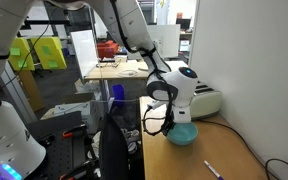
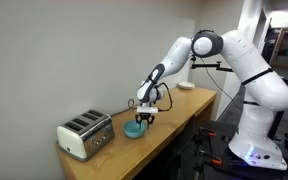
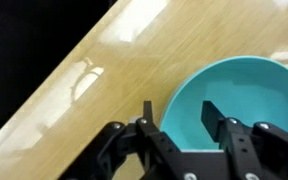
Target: Move the bowl towards the table edge near you
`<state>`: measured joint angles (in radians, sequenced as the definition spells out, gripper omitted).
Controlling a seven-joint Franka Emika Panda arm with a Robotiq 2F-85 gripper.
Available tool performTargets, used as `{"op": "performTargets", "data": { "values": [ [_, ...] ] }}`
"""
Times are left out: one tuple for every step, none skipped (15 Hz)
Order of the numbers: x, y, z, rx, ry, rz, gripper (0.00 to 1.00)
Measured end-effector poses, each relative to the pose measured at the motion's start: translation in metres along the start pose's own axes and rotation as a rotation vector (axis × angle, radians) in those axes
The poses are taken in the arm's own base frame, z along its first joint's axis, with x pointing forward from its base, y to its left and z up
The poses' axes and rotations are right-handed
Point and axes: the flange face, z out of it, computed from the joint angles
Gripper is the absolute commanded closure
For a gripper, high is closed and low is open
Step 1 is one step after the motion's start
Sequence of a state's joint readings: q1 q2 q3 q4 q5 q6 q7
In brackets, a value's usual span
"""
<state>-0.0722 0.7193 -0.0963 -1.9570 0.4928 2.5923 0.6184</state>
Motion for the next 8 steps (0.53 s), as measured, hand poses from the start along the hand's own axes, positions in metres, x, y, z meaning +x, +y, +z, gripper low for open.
{"op": "performTargets", "data": {
  "values": [
    [0.0003,-0.0007,0.0012,-0.001,-0.002,-0.001,0.81],
    [0.0004,-0.0014,0.0024,-0.002,-0.004,-0.001,0.88],
    [0.0004,-0.0016,0.0035,-0.004,-0.006,-0.002,0.95],
    [0.0003,-0.0012,0.0046,-0.006,-0.008,-0.002,1.0],
    [0.0002,-0.0008,0.0055,-0.008,-0.009,-0.002,1.0],
    [0.0004,-0.0004,0.006,-0.009,-0.009,-0.001,1.0],
    [0.0007,0.0001,0.0066,-0.01,-0.01,0.0,1.0],
    [0.0003,-0.0001,0.0068,-0.009,-0.012,0.0,0.99]
  ]
}}
